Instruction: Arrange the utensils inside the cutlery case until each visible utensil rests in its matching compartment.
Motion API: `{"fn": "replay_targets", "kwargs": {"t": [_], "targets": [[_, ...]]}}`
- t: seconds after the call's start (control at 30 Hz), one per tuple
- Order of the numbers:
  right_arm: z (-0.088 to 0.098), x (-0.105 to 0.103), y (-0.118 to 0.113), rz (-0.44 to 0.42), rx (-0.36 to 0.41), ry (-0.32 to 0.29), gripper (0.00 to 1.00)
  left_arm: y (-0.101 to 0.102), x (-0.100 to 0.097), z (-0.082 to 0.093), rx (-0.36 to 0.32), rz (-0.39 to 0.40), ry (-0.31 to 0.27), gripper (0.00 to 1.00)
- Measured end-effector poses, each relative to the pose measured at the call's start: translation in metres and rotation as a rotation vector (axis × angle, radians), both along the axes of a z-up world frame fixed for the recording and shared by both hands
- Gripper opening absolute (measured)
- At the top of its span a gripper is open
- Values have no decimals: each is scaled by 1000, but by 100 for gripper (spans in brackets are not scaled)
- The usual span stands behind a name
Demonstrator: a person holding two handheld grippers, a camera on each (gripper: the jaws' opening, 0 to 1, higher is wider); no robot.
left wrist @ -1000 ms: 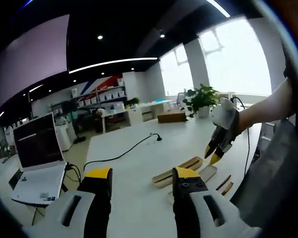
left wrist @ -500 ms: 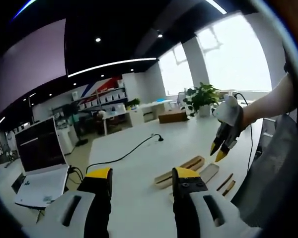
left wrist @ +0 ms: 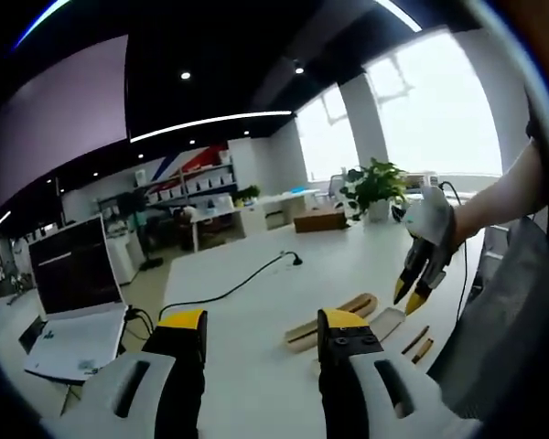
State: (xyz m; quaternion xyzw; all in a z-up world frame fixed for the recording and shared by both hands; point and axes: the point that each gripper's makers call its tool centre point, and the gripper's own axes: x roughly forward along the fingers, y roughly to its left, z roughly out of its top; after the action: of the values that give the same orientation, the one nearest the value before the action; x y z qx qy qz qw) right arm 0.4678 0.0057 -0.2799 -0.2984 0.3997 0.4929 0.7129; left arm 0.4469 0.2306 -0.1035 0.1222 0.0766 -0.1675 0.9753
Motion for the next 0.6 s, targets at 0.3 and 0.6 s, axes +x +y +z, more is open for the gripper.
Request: {"fn": "replay_targets", "kwargs": {"t": [0.3, 0.6], "targets": [[-15, -11, 13, 103, -54, 34, 17, 2, 1, 1, -8, 4, -2, 50], [-32, -21, 19, 170, -101, 83, 15, 2, 2, -1, -6, 2, 4, 50]]}}
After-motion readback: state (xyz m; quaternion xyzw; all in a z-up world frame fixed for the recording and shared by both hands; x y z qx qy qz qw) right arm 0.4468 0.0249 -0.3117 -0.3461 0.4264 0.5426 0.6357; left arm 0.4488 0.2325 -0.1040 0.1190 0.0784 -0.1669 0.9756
